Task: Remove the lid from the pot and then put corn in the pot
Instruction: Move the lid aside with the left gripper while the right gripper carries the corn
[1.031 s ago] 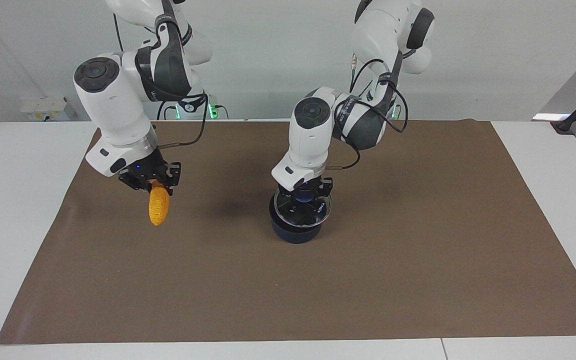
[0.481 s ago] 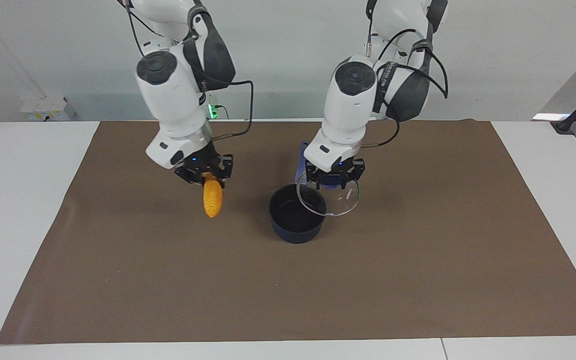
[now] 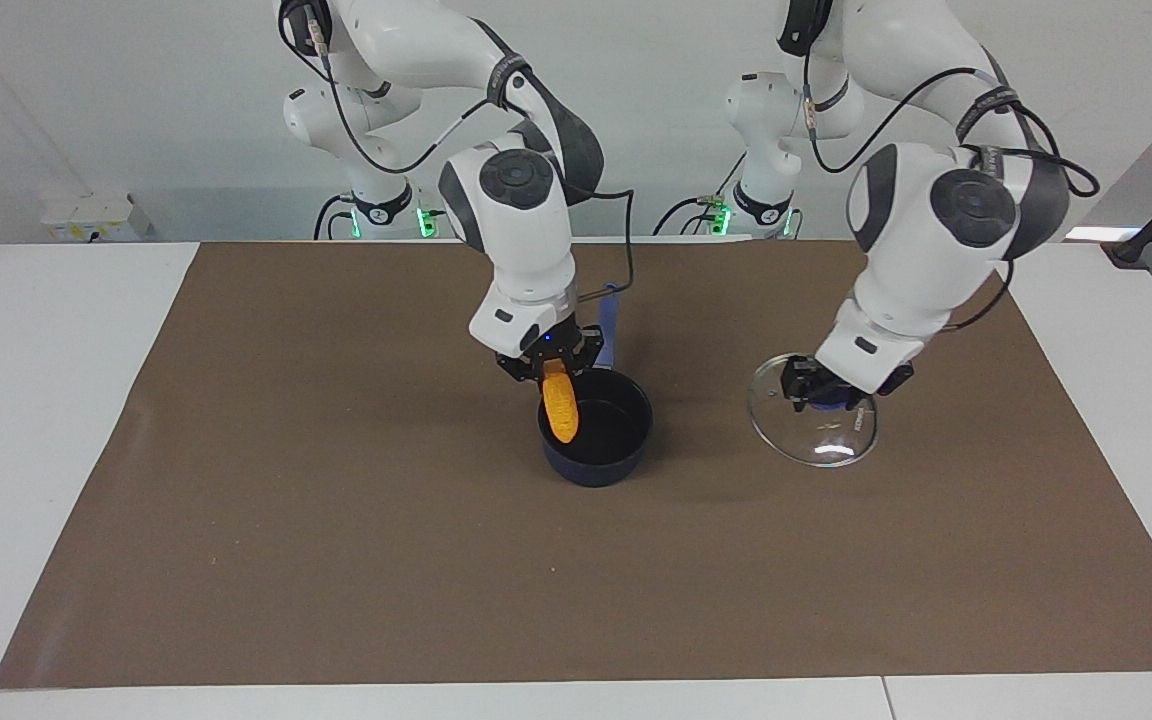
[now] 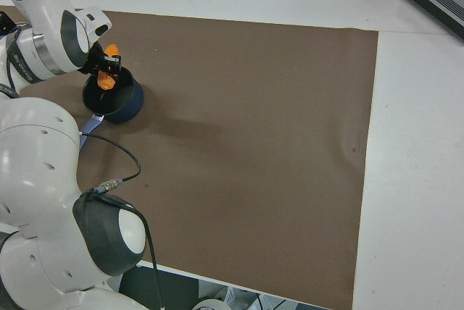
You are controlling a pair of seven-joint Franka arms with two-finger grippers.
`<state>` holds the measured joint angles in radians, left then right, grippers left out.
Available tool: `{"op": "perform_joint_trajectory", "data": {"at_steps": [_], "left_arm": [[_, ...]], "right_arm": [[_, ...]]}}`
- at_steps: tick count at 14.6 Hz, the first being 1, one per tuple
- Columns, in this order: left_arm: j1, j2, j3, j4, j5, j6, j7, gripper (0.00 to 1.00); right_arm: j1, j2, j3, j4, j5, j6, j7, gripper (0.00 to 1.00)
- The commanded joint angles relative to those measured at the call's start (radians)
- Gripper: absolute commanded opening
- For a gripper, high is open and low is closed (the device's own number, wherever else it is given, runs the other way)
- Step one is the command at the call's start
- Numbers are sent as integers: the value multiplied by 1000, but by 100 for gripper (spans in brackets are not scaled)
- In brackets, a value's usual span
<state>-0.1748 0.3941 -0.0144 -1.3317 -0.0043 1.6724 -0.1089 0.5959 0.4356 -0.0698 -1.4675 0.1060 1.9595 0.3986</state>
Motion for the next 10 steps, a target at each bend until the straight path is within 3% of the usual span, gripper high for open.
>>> {"op": "perform_joint_trajectory", "data": {"at_steps": [1,6,10], "left_arm": [[110,-50,-10,-82,-14,36,138,29],[233,-150,-6,-427,-13,358,230,29],[258,-145,-4,-503,-11,389,222,29]], "right_arm": [[10,54,-2,49,3,21,40,0],[59,71,4,10,20,130,39,0],[62,72,5,-66,20,234,-10,0]]}}
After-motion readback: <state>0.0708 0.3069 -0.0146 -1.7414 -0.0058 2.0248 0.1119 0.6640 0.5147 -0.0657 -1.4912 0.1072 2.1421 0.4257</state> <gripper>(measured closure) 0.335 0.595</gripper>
